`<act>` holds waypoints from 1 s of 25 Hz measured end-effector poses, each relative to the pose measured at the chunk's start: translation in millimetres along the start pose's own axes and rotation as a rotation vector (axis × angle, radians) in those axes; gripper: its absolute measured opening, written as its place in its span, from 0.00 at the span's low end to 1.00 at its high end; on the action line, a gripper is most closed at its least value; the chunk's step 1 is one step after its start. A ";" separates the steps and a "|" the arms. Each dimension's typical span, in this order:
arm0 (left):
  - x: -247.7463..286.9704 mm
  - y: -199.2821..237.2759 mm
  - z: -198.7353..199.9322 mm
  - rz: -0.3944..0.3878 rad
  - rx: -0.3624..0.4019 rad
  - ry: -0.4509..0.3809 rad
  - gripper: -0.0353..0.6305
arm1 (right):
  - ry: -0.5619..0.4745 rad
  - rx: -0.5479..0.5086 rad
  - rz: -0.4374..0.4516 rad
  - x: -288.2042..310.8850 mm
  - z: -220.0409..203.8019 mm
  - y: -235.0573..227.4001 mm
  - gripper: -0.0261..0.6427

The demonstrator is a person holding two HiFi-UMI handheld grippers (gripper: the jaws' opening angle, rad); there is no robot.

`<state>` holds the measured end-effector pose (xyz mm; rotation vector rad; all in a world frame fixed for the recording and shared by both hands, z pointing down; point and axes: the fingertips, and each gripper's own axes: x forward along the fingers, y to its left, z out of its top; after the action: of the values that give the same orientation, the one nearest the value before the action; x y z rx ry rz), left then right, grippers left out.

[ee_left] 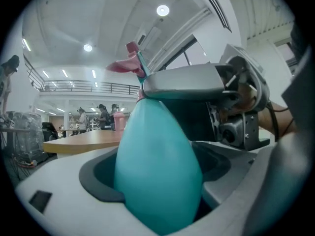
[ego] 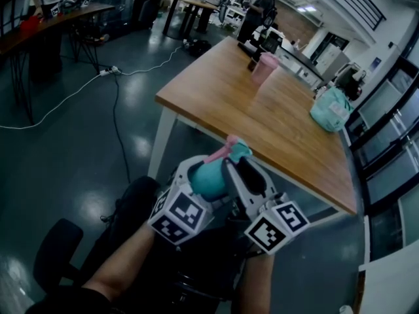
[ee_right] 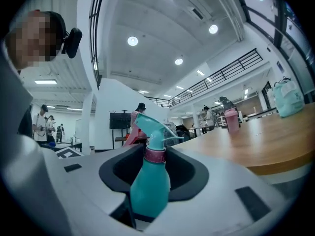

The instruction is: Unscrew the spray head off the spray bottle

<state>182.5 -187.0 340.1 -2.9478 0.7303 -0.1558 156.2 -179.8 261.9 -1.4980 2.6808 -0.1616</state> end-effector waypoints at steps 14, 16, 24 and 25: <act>-19.9 3.0 12.0 -0.080 -0.065 -0.058 0.70 | 0.058 -0.001 0.581 12.7 8.3 23.4 0.26; -24.3 1.5 14.8 -0.110 -0.077 -0.074 0.70 | 0.057 0.013 0.665 12.7 9.7 27.5 0.26; -37.1 -3.7 22.0 -0.184 -0.086 -0.121 0.70 | 0.068 0.013 0.875 9.2 14.0 42.7 0.26; -37.3 -1.4 22.1 -0.170 -0.087 -0.122 0.70 | 0.059 0.002 0.858 10.9 14.9 42.3 0.26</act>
<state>153.0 -166.7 315.5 -3.0670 0.4824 0.0444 116.4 -168.0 241.8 -0.2423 3.0731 -0.1503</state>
